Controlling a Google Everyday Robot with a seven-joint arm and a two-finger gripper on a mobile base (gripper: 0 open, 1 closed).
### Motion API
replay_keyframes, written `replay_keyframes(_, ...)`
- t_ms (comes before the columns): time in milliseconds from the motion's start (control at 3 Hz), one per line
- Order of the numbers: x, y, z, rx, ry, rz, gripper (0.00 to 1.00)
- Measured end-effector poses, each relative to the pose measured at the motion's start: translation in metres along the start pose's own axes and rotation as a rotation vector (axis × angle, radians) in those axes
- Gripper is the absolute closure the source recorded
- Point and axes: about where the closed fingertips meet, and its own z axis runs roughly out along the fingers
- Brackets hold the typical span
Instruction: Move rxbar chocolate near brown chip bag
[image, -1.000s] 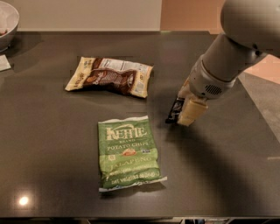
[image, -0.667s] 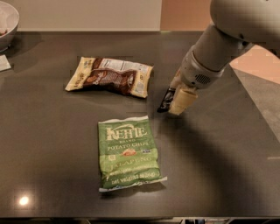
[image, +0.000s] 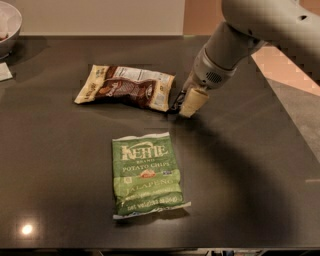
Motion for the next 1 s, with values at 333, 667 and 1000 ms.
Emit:
replay_keyframes(333, -0.013, -0.012, 0.012, -0.010, -0.024, 0.012, 0.82)
replay_keyframes(667, -0.024, -0.021, 0.022, -0.024, -0.044, 0.023, 0.58)
replay_keyframes(1000, -0.029, -0.026, 0.030, -0.033, -0.063, 0.030, 0.35)
